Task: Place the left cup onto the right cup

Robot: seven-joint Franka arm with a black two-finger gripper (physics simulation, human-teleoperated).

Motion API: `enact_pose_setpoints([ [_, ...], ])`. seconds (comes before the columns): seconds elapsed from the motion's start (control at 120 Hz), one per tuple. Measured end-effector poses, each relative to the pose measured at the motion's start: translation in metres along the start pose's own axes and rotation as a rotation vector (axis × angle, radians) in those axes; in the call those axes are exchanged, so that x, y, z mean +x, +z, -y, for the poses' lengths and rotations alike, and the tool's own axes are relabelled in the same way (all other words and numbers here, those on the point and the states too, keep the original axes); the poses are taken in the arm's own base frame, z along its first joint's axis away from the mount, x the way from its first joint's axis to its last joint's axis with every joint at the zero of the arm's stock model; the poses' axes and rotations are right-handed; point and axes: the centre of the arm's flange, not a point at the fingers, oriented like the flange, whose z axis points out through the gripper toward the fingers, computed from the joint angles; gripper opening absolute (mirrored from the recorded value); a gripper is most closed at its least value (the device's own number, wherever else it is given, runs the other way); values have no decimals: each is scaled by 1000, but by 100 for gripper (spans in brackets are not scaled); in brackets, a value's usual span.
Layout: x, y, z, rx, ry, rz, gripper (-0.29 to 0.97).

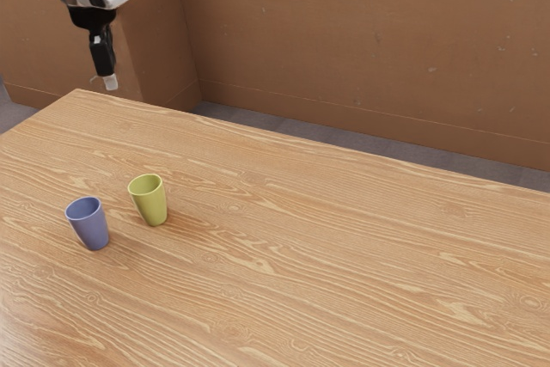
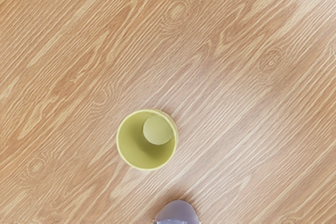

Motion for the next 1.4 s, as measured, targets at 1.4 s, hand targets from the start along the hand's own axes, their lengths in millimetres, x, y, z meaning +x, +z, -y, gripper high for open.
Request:
enact_pose_setpoints([
  [1.4,-4,164,-47,-128,-17,25,68],
])
